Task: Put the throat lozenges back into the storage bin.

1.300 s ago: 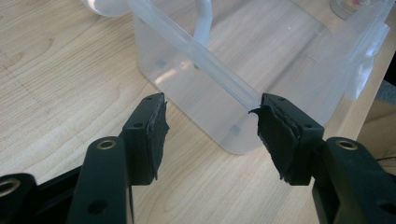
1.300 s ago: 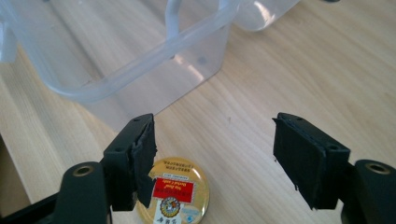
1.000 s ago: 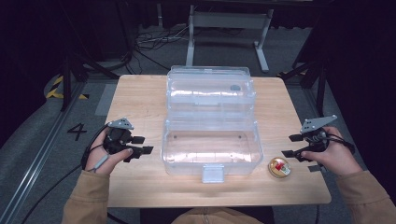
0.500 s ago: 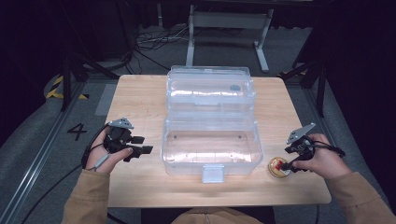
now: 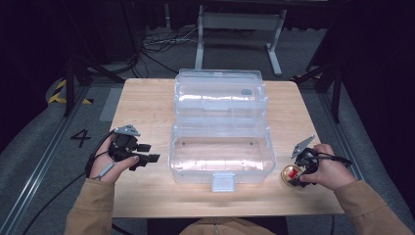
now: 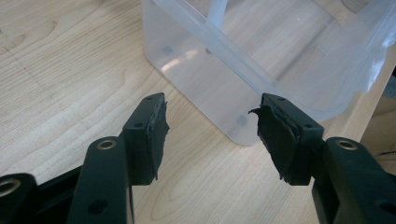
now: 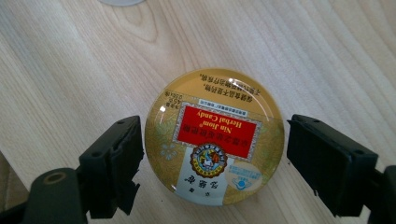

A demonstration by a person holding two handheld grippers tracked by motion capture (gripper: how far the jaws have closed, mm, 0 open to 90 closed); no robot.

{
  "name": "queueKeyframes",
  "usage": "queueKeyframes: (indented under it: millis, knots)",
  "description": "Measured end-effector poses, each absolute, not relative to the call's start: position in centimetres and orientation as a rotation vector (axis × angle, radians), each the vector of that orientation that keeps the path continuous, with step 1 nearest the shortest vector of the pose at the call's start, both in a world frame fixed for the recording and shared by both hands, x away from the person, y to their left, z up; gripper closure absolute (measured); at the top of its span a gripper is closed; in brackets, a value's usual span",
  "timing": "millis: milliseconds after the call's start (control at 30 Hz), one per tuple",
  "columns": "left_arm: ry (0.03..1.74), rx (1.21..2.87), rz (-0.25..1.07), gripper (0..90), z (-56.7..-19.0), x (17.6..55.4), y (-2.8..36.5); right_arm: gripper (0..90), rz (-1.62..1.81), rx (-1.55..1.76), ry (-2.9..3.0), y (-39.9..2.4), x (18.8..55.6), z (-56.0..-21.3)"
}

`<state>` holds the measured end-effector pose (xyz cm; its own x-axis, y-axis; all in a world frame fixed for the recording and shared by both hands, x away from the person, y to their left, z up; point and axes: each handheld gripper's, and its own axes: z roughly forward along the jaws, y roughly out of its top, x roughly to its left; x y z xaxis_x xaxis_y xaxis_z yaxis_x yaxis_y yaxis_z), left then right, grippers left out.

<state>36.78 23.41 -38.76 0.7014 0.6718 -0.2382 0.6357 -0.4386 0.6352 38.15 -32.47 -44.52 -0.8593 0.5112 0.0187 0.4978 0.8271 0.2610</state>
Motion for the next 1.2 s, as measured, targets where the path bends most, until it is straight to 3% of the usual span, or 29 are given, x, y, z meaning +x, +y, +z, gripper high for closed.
queueKeyframes:
  millis: [733,1200]
  knots:
    - [0.997,2.194,0.054,43.1,-38.9,36.8,23.5,19.8,0.306,0.868,2.952,-31.6,38.3,-46.1]
    - [1.002,2.195,0.052,43.2,-39.0,36.8,23.5,20.1,0.365,0.943,2.906,-31.7,38.5,-43.7]
